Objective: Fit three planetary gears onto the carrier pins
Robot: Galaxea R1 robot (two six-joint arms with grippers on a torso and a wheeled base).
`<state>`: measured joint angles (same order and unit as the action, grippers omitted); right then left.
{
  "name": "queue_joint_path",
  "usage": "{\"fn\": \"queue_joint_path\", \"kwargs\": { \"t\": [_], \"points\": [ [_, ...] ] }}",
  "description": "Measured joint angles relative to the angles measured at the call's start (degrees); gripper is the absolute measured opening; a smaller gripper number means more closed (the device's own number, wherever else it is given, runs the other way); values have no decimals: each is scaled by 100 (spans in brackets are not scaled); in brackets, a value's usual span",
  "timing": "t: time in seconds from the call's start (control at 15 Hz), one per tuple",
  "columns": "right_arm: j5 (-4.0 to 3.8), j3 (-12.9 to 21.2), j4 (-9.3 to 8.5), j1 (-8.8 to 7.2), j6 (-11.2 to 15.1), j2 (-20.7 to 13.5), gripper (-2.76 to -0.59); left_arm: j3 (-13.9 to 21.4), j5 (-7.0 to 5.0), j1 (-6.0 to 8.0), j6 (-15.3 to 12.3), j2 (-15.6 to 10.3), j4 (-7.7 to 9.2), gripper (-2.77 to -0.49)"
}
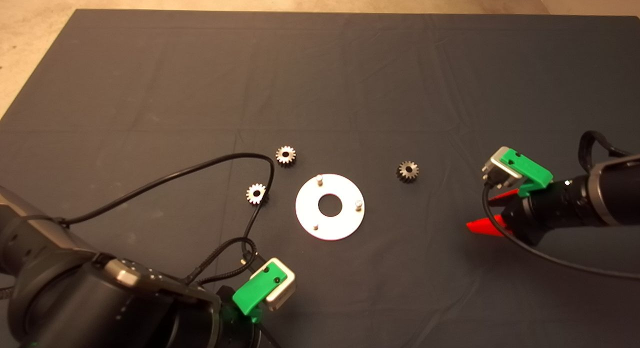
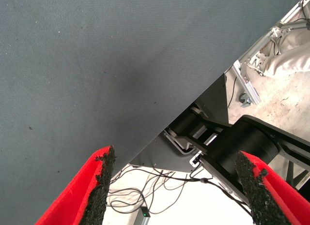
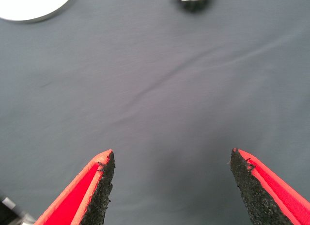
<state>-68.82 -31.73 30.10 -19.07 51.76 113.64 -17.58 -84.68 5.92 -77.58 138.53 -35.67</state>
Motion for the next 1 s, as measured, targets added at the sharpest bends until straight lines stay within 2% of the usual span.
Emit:
{"fn": "queue_joint_path", "kwargs": {
  "t": [0.13,0.33,0.47,0.53,0.73,0.8,0.87,0.93,1.0],
  "points": [
    [5,-16,-4,0,2,-35,-160,0,-5,0,0,0,0,-153],
    [-41,13,-2,0,-2,-123,-160,0,2,8,0,2,0,-153],
    [-65,159,22,-22,-9,-255,-160,0,-7,47,-1,-29,-13,-153],
    [-72,248,92,-69,-9,-323,-160,0,-7,49,-1,-28,-11,-153],
    [-63,497,757,-111,80,-628,-160,0,-7,79,-12,-28,-11,-153],
    [-91,522,877,-147,83,-683,-160,0,-7,77,-15,-26,-11,-153],
    [-124,519,906,-158,83,-678,-160,0,-7,77,-15,-26,-13,-153],
    [-158,493,866,-157,67,-630,-160,0,-9,77,-21,-26,-11,-153],
    [-168,368,760,-160,-63,-522,-160,0,-7,77,-23,-24,-13,-153]
  ]
}}
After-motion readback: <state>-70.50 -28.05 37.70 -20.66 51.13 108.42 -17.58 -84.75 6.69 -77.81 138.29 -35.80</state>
